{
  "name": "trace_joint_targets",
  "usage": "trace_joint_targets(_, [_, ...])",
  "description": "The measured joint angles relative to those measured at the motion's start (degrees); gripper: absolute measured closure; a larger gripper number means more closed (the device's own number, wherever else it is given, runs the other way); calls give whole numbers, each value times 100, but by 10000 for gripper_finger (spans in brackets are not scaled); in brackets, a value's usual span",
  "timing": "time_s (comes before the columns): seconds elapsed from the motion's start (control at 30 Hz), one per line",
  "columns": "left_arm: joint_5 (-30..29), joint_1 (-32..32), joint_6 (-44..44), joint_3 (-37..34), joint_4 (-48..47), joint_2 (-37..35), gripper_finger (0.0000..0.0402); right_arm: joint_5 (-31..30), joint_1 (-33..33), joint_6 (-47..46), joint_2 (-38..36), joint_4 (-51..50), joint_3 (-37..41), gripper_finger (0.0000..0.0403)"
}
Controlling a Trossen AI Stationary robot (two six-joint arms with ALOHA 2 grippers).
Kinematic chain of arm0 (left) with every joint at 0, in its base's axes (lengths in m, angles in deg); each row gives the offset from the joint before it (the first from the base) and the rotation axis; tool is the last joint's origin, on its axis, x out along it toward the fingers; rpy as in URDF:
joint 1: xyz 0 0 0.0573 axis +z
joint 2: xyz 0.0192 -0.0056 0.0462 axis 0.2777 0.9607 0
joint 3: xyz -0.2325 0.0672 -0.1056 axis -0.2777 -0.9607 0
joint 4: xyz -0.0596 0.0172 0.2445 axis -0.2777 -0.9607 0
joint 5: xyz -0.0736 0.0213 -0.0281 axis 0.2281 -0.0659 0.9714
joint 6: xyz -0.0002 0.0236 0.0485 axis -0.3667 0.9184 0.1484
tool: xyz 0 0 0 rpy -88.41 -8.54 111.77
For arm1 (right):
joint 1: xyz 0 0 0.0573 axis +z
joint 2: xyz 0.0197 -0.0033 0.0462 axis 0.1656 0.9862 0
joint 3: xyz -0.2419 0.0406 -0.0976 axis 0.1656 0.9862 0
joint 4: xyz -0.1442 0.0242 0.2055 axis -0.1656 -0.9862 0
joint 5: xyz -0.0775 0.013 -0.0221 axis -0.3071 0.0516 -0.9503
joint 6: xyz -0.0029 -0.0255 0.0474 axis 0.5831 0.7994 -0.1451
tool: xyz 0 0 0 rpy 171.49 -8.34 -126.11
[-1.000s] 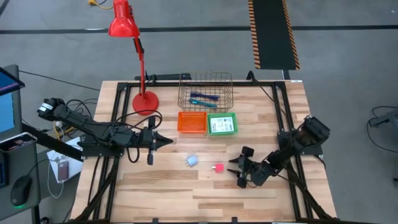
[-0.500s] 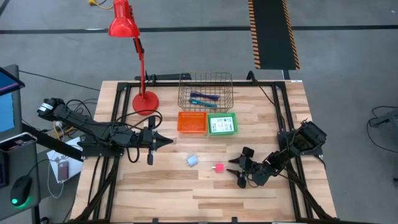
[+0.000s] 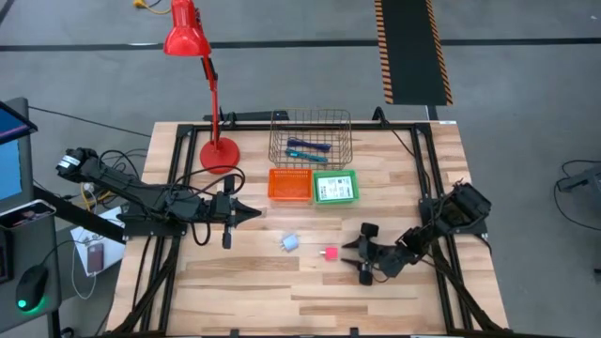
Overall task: Pick and place items into bin
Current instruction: Put the pink charger adapter into the orange bin
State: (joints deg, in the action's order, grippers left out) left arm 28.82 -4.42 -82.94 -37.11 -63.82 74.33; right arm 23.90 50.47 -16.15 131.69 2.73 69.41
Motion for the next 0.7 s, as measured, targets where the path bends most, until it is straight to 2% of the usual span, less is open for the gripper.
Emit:
trace_joint_targets(0.23, [0,-2,-2,0,0,0,402,597,-312,393,-7,73,-96,214])
trace_joint_targets(0.7, [0,0,0,0,0,0,401,812,-547,601,-13,119,-107,194])
